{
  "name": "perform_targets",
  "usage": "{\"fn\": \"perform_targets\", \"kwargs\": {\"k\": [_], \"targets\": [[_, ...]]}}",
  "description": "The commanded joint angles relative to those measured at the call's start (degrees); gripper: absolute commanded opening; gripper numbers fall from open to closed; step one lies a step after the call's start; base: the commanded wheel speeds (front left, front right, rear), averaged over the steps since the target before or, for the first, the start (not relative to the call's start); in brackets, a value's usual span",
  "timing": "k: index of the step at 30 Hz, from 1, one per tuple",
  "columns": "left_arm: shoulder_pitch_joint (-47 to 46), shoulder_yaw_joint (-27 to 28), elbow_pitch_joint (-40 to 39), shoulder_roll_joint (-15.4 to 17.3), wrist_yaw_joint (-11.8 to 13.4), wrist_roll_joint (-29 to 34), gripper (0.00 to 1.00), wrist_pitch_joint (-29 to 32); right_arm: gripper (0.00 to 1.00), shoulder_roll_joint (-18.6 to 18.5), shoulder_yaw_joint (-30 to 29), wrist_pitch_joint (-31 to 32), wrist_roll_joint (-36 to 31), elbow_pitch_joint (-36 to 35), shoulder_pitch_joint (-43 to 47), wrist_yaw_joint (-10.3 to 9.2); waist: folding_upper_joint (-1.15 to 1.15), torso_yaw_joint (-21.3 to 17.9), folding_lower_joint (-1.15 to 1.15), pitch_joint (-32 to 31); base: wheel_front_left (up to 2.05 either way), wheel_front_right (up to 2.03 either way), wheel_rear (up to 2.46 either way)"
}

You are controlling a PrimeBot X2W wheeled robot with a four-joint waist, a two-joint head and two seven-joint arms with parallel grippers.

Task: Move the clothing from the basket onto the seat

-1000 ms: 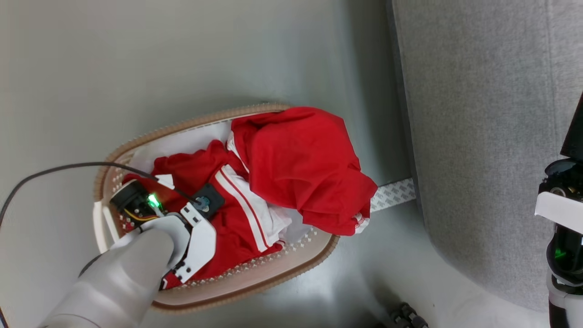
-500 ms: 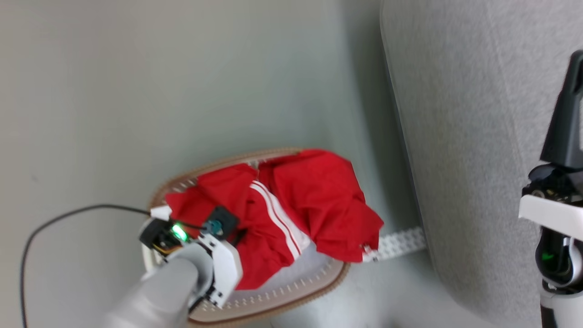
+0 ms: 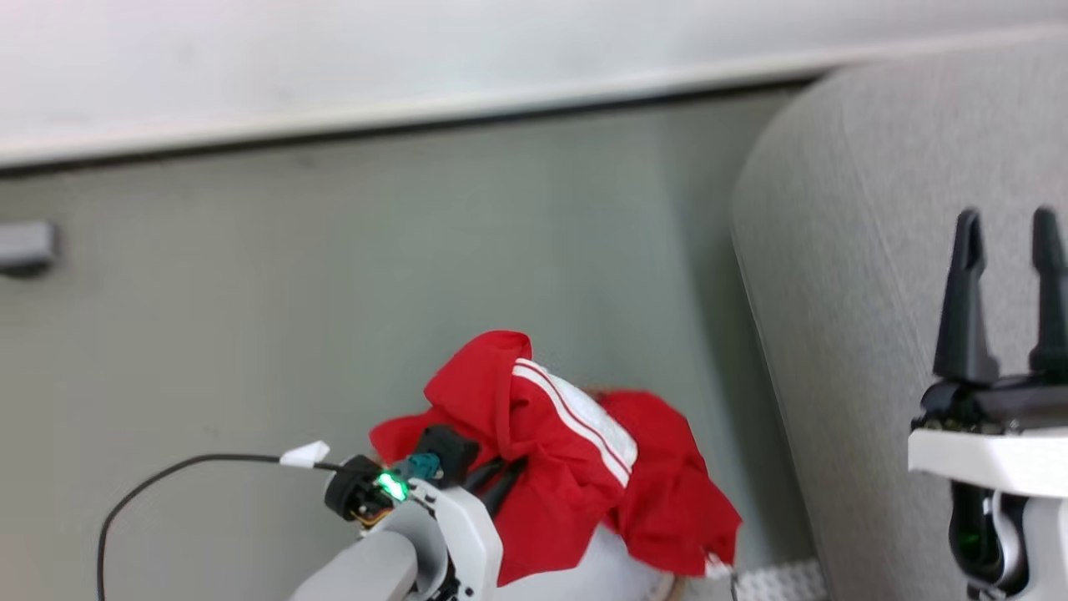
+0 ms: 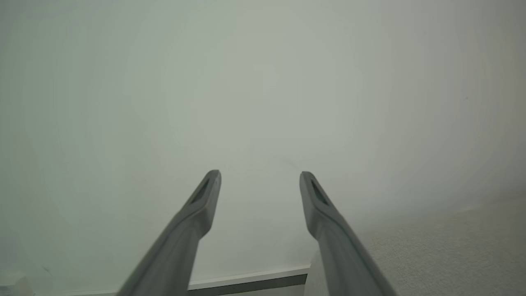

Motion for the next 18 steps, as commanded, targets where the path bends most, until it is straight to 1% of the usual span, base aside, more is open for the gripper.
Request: {"fn": "perform_targets", "kwargs": {"k": [1,8,12,18], "targets": [[1.19,0.97,-1.19,0.61,0.07,-0.21,0.0,-0.13,1.0,-0.11,0.15,-0.09,-0.52,0.46,1.23,-0.12,0.0,3.26,0.01,-5.5,0.0,0.0,0.0],[4.22,7.95,-9.6,1.39,0.93,-1.59,0.0,-0.14,1.0,-0.09,1.66,-0.1,-0.39,3.06,3.77,-0.12,0.0,5.59,0.01,-11.02,0.0,0.0,0.0],[4.88,12.17,-15.16,2.68,1.61,-2.24,0.0,-0.15,1.0,-0.13,3.75,-0.09,-1.19,4.72,4.56,-0.12,0.0,6.57,0.01,-13.05,0.0,0.0,0.0],[5.2,15.98,-22.92,4.98,2.89,-3.17,0.0,-0.06,1.0,-0.1,6.35,-0.09,-0.18,6.41,6.04,-0.12,0.0,7.85,0.01,-15.58,0.0,0.0,0.0]]}}
